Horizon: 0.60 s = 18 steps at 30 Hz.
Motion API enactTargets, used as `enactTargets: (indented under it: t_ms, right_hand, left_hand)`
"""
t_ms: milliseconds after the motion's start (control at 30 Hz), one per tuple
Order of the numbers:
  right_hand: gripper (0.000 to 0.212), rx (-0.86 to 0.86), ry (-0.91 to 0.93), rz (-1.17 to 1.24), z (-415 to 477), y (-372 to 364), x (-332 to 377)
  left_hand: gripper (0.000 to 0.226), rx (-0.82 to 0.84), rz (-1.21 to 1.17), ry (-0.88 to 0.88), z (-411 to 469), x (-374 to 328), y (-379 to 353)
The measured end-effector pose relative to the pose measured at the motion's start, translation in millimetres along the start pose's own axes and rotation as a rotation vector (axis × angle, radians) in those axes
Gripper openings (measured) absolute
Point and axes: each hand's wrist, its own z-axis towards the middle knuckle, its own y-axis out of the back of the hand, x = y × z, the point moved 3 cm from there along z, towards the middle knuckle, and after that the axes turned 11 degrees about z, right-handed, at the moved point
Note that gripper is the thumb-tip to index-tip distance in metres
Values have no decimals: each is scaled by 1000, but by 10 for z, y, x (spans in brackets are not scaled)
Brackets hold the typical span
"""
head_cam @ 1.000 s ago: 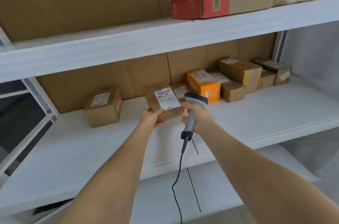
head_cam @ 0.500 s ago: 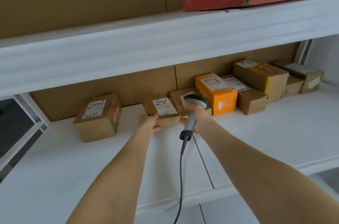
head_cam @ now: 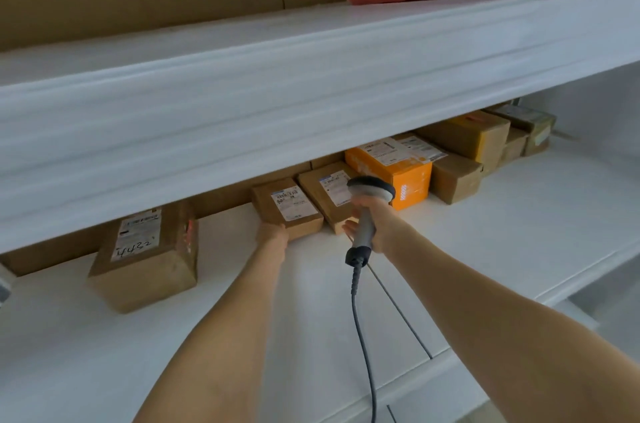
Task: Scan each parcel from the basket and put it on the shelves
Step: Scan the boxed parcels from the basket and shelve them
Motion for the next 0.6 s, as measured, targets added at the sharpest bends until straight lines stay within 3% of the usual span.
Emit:
enactTargets:
  t_ms: [400,500,600]
  right_hand:
    - [43,-36,73,75,-86,1,-22]
    - [37,-22,97,114,-195,28,-5]
    - [33,-2,119,172,-360,130,26]
  left_hand:
    - [37,-74,401,-43,-25,-162,127]
    - [35,-160,522,-207,-164,-443,109]
    - [36,-98,496,-320,-353,-677,-162]
